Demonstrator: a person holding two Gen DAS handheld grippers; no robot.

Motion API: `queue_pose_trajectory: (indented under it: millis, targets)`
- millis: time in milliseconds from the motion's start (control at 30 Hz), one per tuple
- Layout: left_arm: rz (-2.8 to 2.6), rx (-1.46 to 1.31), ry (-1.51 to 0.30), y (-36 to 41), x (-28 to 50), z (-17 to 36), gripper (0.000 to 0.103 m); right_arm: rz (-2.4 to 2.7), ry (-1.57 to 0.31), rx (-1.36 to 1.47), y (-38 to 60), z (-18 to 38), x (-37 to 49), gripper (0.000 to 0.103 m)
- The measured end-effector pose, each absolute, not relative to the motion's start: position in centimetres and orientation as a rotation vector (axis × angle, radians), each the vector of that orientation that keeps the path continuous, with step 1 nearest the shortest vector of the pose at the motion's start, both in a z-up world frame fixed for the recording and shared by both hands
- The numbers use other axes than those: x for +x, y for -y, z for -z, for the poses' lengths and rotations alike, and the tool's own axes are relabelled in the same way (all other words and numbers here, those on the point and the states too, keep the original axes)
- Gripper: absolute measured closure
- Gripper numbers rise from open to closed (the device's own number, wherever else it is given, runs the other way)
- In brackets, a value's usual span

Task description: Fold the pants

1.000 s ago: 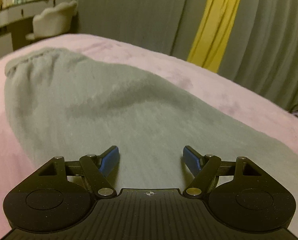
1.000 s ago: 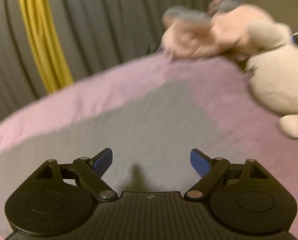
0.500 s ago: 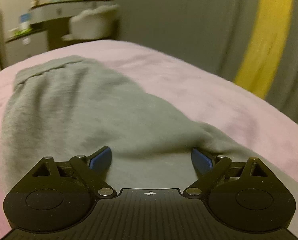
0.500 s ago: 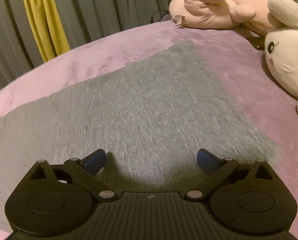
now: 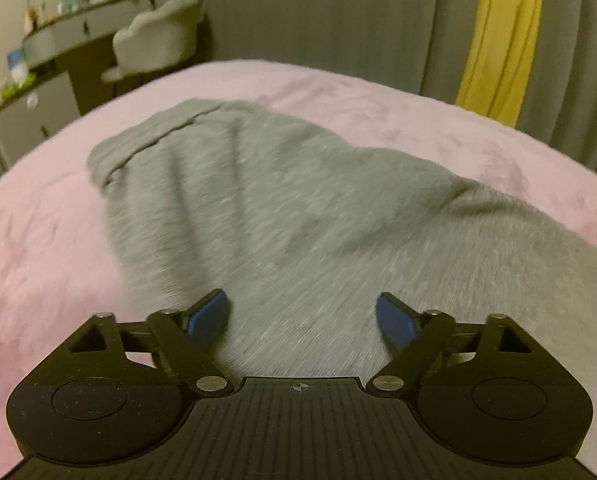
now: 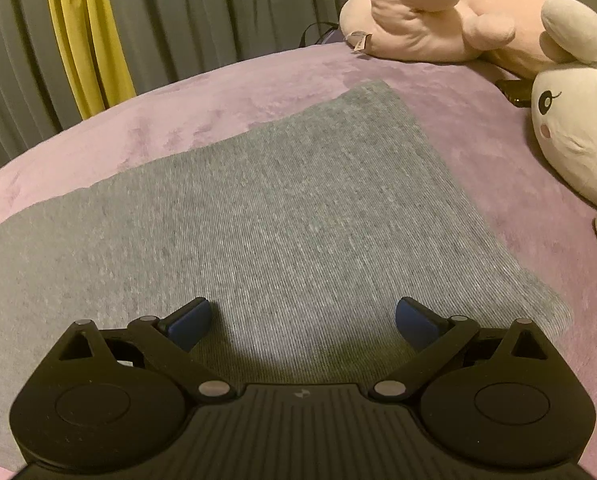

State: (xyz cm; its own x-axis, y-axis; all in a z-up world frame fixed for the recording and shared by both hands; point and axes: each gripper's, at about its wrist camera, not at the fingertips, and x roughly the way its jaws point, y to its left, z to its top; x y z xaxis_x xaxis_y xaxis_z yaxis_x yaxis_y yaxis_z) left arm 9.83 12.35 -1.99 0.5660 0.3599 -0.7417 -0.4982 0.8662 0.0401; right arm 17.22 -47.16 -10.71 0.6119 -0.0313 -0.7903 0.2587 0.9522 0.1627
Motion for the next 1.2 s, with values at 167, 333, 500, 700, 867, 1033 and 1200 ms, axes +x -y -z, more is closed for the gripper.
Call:
queue_pose_trajectory:
  millis: [167,333,500,700,867,1033,1200]
  targets:
    - [-0.478,-0.297,-0.829,-12.6,7.3,0.8,0.016,0.160,-0.895,0.310,47.7,10.5,17.0,0.004]
    - [-0.486,-0.465,-0.812,-13.5,5.3,0.7,0.020,0.151,-0.882,0.367,48.3,10.4,16.6,0.004]
    - [-0.461,-0.726,-0.773,-15.8,3.1,1.6,0.028,0.146,-0.877,0.395,48.7,10.2,16.4,0.004]
    - [-0.427,-0.880,-0.752,-16.6,2.4,2.9,0.043,0.144,-0.873,0.409,48.9,10.2,16.3,0.004]
    - [-0.388,-0.987,-0.733,-16.7,2.4,3.8,0.055,0.141,-0.856,0.459,49.5,10.1,16.0,0.004]
    - [-0.405,-1.001,-0.734,-17.0,2.2,4.1,0.083,0.133,-0.797,0.625,51.5,10.1,14.9,0.005]
    - [-0.427,-0.975,-0.741,-16.7,2.3,3.6,0.088,0.188,-0.768,0.760,53.4,10.2,13.8,0.041]
